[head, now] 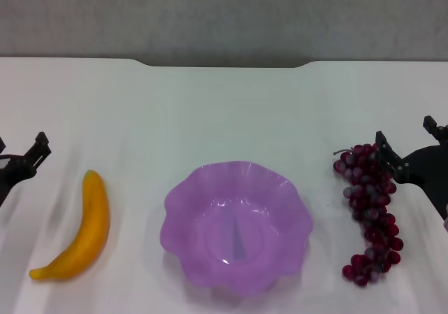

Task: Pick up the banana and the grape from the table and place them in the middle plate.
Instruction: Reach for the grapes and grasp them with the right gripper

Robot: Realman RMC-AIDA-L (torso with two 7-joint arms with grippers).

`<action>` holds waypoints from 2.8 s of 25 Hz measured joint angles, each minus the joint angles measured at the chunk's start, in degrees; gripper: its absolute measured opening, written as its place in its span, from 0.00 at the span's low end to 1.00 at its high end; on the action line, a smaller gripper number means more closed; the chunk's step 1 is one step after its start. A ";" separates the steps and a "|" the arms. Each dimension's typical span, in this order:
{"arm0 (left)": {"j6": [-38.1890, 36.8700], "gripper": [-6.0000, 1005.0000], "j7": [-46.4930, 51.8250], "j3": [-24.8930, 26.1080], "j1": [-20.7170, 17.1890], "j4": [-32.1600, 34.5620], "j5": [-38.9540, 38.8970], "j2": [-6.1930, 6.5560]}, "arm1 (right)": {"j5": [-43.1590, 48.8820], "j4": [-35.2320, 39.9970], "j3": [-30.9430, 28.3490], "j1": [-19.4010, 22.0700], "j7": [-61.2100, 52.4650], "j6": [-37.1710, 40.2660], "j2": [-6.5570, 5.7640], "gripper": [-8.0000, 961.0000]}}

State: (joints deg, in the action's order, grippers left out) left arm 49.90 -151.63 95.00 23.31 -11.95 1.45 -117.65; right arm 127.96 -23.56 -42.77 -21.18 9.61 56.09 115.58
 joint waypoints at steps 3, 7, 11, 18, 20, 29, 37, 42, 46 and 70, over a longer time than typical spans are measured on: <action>-0.07 0.89 -0.01 -0.58 -0.01 0.00 -0.27 -0.02 | 0.00 0.00 0.27 -0.04 -0.14 0.02 0.05 0.93; 0.14 0.89 0.24 -0.57 -0.06 0.00 -0.31 -0.01 | -0.01 0.03 0.31 -0.13 -0.19 -0.39 0.07 0.92; 0.15 0.89 0.29 -0.59 -0.19 0.00 -0.31 -0.03 | -0.07 -0.06 0.32 -0.12 -0.99 -0.95 0.07 0.92; -0.99 0.89 -0.16 -0.37 -0.59 1.27 -0.31 0.20 | 0.27 -9.72 -3.28 1.08 -2.09 -12.86 -1.68 0.92; -1.60 0.89 -0.16 -0.25 -0.70 1.37 -0.31 0.31 | 0.57 -17.13 -6.59 3.10 0.07 -20.28 -3.55 0.92; -2.48 0.89 -0.16 -0.18 -0.39 1.32 -0.32 0.26 | 0.48 -44.19 -39.61 10.74 15.40 -75.26 -1.15 0.91; -2.60 0.89 -0.16 -0.21 0.03 1.09 -0.32 0.20 | -0.87 -41.56 -52.61 4.93 15.08 -97.11 -0.99 0.91; -2.63 0.89 -0.16 -0.12 0.05 1.07 -0.31 0.20 | -0.81 -36.27 -53.01 1.76 15.31 -98.48 -1.01 0.90; -3.02 0.89 -0.16 -0.08 0.07 1.24 -0.31 0.27 | -0.77 -28.80 -53.07 -2.95 16.64 -97.61 -1.02 0.90; -3.23 0.89 -0.05 -0.22 0.62 0.95 -0.31 0.23 | -1.27 -15.79 -49.15 -9.80 19.42 -90.77 -0.66 0.89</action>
State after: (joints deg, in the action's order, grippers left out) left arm 46.67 -151.68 94.77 23.93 -11.00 1.14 -117.42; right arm 126.69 -39.35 -91.92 -30.99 29.03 -34.68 114.92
